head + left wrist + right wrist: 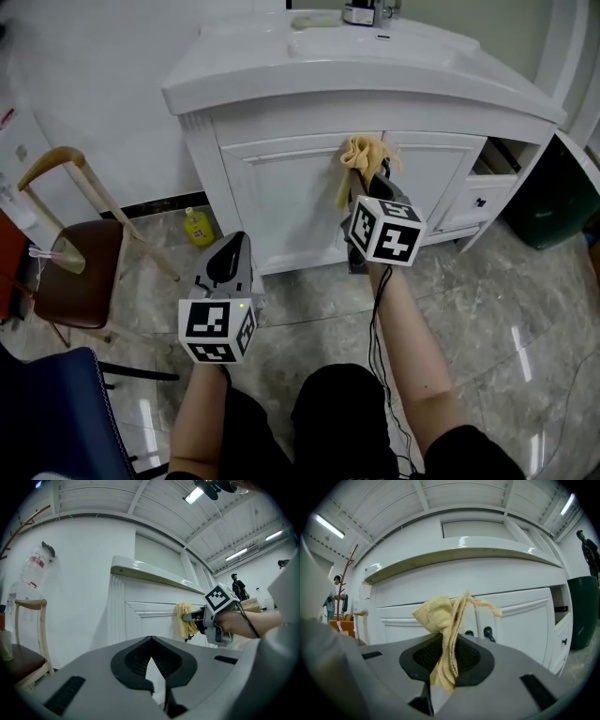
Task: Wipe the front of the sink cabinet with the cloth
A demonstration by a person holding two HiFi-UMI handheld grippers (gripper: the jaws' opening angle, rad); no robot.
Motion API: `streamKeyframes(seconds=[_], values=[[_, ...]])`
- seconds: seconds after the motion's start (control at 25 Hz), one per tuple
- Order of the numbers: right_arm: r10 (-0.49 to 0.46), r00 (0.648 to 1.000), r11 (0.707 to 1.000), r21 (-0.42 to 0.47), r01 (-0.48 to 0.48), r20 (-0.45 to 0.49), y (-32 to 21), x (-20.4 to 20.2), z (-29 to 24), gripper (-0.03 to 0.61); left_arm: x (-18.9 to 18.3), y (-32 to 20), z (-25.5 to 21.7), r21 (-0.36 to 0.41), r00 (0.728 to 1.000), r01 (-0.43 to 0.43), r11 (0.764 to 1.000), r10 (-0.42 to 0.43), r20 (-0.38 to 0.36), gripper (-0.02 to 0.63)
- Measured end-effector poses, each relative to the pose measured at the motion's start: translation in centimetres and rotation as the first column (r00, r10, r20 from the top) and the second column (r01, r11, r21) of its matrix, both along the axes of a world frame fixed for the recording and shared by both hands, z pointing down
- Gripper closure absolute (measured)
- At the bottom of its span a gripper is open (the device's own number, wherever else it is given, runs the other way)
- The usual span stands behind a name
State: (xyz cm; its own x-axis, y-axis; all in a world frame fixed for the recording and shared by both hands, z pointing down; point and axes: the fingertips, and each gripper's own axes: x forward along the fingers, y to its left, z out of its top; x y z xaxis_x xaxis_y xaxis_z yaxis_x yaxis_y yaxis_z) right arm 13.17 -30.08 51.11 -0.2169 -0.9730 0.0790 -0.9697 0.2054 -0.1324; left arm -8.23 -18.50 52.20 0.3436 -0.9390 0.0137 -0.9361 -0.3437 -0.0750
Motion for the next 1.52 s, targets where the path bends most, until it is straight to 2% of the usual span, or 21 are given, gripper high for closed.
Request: streamKeyframes(seconds=[0.2, 0.44, 0.52, 0.6, 0.76, 1.0, 1.2, 1.52], values=[[-0.179, 0.984, 0.983, 0.027, 0.179, -0.001, 2.3, -8.2, 0.9, 0.499, -4.3, 0.2, 1.1, -0.032, 0.997, 0.074, 0.997, -0.074, -0.002, 0.6], [-0.409, 0.911, 0.912, -0.005, 0.409, -0.055, 4.0, -18.5, 3.4, 0.499, -8.6, 1.2, 2.2, -0.073, 0.991, 0.131, 0.989, -0.133, -0.029, 0.6], [-0.447, 0.891, 0.894, -0.03, 0.446, -0.072, 3.6, -20.7, 4.5, 0.499, -9.2, 1.3, 2.4, -0.084, 0.989, 0.132, 0.988, -0.137, -0.052, 0.6], [-0.435, 0.896, 0.9, -0.051, 0.432, -0.085, 2.9, -21.4, 5.5, 0.499, -9.3, 1.3, 2.4, -0.089, 0.99, 0.122, 0.989, -0.127, -0.06, 0.6], [-0.367, 0.925, 0.93, -0.049, 0.364, -0.099, 1.4, -19.7, 5.9, 0.499, -8.7, 1.2, 2.3, -0.086, 0.994, 0.104, 0.991, -0.107, -0.033, 0.6], [-0.274, 0.959, 0.961, -0.061, 0.27, -0.067, 0.0, -14.0, 6.2, 0.499, -6.9, 0.5, 2.5, -0.089, 0.997, 0.071, 0.993, -0.075, -0.037, 0.6], [-0.181, 0.976, 0.983, -0.052, 0.176, -0.119, -0.8, -8.7, 6.5, 0.499, -3.6, -0.3, 3.0, -0.1, 0.999, 0.01, 0.995, -0.014, -0.037, 0.6], [-0.011, 0.999, 0.995, -0.1, 0.005, -0.052, -1.6, -0.1, 8.0, 0.499, 2.2, -0.5, 4.0, -0.105, 0.994, -0.102, 0.989, 0.105, 0.02, 0.6]])
